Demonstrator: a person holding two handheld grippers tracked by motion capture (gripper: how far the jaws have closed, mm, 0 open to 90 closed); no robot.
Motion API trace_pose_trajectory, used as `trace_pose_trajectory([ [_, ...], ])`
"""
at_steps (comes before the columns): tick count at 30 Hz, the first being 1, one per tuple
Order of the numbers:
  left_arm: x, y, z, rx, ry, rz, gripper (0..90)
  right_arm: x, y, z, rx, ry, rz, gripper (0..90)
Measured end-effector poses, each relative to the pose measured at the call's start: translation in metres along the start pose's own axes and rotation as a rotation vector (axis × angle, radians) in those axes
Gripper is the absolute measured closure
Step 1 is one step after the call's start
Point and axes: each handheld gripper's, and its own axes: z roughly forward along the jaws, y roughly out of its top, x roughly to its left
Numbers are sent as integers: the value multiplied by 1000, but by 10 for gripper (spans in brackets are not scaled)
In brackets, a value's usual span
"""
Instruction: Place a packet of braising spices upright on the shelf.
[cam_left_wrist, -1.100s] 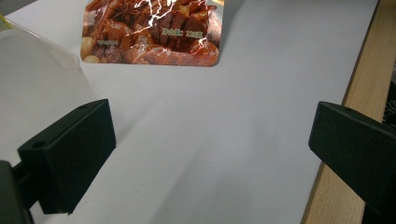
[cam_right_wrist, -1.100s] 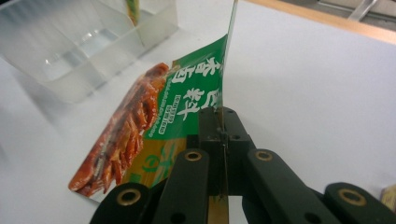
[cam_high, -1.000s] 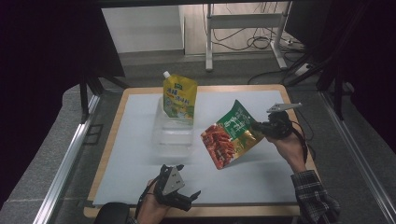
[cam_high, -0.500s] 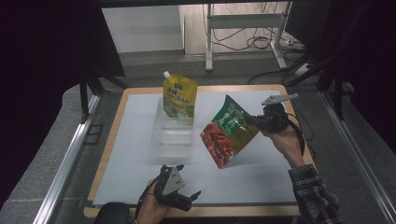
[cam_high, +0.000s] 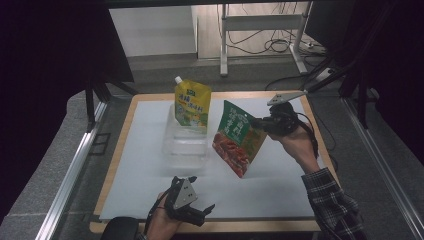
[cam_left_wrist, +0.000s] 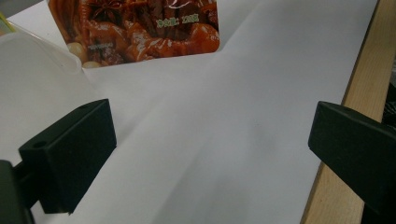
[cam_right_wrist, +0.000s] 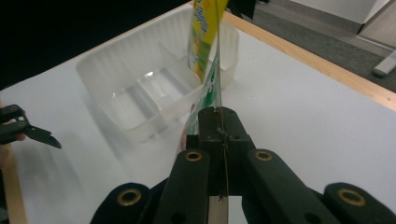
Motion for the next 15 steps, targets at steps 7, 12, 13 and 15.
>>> trace_pose_trajectory([
  [7,0,0,0,-1,-1,-1,7,14,18,1,3,1,-64,887],
  [12,0,0,0,-2,-2,-1,8,17,26,0,9,-20,-85,888],
  [13,0,0,0,-2,-2,0,8,16,28,0,8,-27,-89,888],
  [15,0,0,0,-2,-2,0,8,15,30,-2,4,-33,-88,888],
])
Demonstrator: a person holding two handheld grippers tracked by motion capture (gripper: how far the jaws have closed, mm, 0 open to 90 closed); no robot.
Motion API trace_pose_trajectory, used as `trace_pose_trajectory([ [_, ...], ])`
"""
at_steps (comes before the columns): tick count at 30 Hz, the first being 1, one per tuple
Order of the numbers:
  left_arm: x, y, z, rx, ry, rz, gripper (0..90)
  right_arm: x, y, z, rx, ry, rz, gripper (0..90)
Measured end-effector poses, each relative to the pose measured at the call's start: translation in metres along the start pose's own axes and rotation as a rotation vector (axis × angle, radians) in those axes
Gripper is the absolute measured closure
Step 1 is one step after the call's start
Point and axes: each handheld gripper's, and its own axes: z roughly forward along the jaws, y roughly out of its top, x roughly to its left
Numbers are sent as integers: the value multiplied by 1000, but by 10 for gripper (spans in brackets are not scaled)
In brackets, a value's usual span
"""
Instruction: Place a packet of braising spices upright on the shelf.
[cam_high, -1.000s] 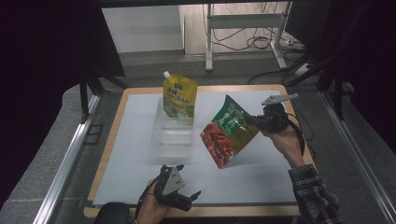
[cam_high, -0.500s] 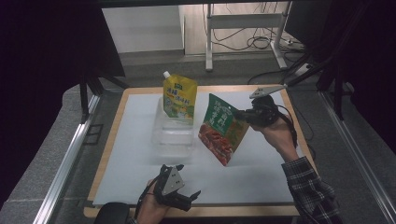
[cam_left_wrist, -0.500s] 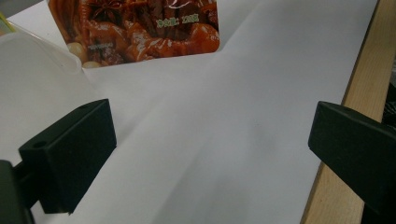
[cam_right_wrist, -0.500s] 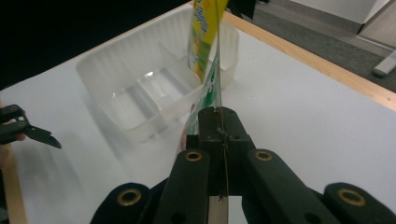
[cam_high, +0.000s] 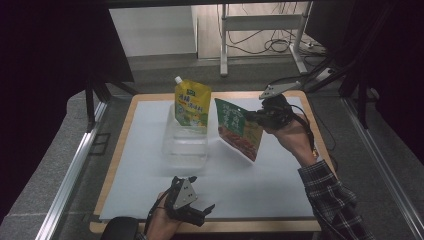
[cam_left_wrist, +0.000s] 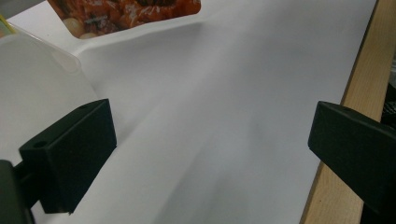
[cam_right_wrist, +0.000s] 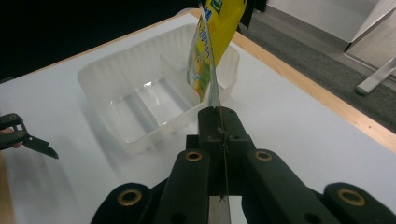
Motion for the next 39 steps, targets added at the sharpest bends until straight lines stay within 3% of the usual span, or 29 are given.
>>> trace_pose_trajectory([
  [24,1,0,-1,-13,1,-16,6,-5,27,-9,-63,55,-25,887],
  [39,1,0,-1,-13,-4,-16,6,-5,49,-5,-101,103,-37,887],
])
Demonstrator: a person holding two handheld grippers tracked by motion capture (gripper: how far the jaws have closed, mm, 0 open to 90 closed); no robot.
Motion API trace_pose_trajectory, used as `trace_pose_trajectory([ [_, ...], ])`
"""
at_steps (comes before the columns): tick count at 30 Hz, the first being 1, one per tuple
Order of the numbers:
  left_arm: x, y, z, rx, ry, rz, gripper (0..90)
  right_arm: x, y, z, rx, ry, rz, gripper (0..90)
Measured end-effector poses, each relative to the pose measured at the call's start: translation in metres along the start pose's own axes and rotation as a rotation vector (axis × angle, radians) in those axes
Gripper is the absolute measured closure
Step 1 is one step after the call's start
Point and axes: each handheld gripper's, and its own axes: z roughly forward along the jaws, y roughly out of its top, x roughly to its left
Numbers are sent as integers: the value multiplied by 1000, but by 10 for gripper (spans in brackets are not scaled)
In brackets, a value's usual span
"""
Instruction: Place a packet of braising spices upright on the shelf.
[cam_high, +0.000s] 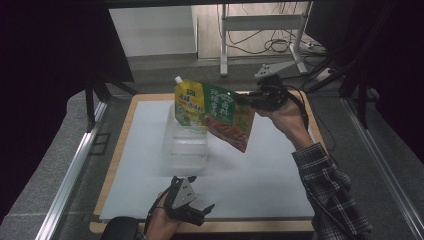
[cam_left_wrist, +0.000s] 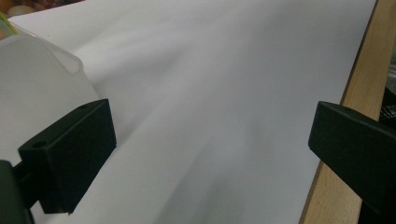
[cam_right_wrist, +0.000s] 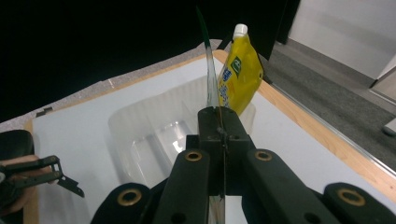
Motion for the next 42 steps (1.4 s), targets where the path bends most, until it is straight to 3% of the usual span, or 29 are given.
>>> trace_pose_trajectory([
  [18,0,0,0,-10,-5,-7,6,5,25,27,-31,48,-18,887],
  [42,1,1,-2,-12,-10,3,6,18,52,93,-39,111,-46,887],
])
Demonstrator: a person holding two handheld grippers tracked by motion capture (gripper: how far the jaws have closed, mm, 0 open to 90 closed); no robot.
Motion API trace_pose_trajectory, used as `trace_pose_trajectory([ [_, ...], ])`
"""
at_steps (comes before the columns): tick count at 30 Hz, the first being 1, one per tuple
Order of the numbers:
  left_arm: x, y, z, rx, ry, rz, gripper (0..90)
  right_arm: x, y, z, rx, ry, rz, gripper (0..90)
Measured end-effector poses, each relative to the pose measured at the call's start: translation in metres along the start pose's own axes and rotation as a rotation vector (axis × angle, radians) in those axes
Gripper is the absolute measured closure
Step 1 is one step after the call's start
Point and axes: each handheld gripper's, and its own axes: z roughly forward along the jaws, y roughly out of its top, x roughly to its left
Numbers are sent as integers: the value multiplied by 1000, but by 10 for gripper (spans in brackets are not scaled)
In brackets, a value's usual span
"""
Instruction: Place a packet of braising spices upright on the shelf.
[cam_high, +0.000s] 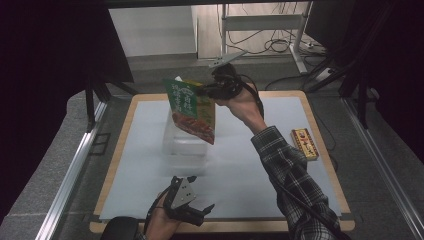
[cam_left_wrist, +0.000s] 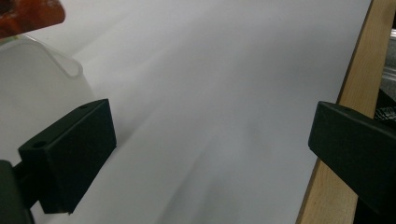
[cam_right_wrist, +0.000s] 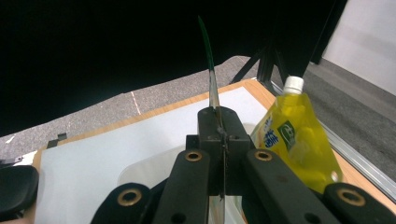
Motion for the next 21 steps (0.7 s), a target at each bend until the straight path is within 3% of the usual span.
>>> trace_pose_trajectory([
  [8,0,0,0,3,-2,7,6,1,0,21,6,19,4,887],
  [21,0,0,-1,6,-3,7,6,-3,-19,45,41,39,35,887],
])
